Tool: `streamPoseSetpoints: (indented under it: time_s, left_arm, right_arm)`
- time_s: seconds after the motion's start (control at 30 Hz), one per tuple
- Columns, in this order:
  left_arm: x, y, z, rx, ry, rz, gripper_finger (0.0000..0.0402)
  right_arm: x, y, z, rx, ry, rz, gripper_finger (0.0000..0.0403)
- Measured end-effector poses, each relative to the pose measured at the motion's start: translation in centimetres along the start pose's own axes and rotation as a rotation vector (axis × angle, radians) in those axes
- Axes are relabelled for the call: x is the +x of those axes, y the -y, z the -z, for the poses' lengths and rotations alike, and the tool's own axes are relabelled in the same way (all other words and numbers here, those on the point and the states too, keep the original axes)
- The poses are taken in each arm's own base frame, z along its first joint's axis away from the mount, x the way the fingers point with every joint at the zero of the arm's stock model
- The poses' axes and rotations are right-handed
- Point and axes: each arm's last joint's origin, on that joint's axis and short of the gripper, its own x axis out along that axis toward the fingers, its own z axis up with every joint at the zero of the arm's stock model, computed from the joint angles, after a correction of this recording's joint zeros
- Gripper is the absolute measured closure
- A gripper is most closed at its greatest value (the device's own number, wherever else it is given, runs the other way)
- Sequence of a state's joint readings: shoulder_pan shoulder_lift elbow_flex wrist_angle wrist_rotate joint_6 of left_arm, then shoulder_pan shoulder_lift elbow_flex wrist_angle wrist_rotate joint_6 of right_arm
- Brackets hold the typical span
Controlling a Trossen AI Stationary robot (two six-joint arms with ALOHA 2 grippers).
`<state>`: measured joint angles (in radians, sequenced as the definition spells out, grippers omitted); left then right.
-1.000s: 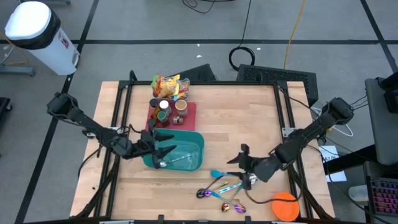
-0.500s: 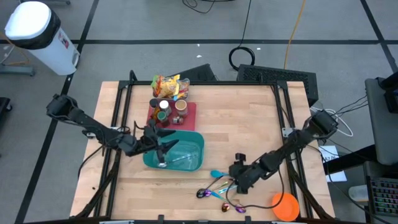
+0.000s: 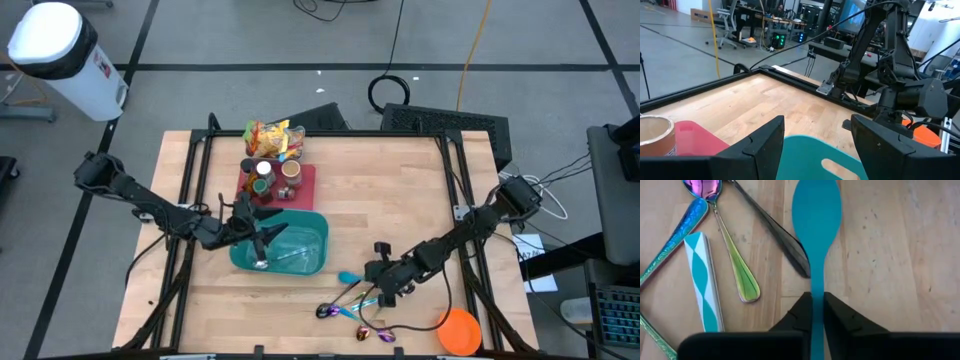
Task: Pick & Place Food Item
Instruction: Put the blue baby spoon into the blue bin
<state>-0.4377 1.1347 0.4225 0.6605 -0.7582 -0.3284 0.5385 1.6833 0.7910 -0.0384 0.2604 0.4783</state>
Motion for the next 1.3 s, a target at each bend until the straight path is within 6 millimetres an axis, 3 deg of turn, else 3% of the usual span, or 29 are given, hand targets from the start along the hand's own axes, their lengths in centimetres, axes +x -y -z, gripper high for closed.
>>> streamPoseSetpoints:
  time_s: [0.1, 0.2, 0.4, 0.53, 0.7, 0.87, 1.1, 1.3]
  left_arm:
    - [0.0, 0.0, 0.0, 0.000, 0.000, 0.000, 0.0165]
    - [0.0, 0.0, 0.0, -0.008, 0.001, 0.000, 0.0165]
    - [0.1, -0.1, -0.3, -0.052, 0.020, -0.002, 0.0165]
    - [0.5, -0.6, -0.5, -0.107, 0.034, -0.027, 0.0165]
    - [1.2, -1.3, -1.0, -0.196, 0.076, -0.058, 0.0165]
    - [2.2, -1.2, -1.3, -0.195, 0.052, 0.011, 0.0165]
    - [6.1, 2.0, -1.5, 0.032, 0.010, 0.086, 0.0165]
    - [8.8, 4.0, -1.7, 0.185, 0.024, 0.060, 0.0165]
  right_arm:
    - [-0.6, 0.2, -0.2, -0.002, 0.002, -0.002, 0.0382]
    - [-2.5, 0.5, -0.8, -0.008, 0.038, 0.004, 0.0390]
    - [-7.6, 1.3, -2.8, -0.056, 0.306, 0.191, 0.0392]
    - [-9.2, 1.9, -4.8, -0.169, 0.502, 0.396, 0.0392]
    - [-8.8, 2.7, -7.2, -0.425, 0.582, 0.615, 0.0392]
    - [-7.3, 4.3, -8.8, -0.480, 0.601, 0.732, 0.0391]
    - [-5.5, 5.5, -9.0, -0.492, 0.532, 0.830, 0.0391]
    - [-5.5, 5.3, -8.9, -0.481, 0.535, 0.838, 0.0390]
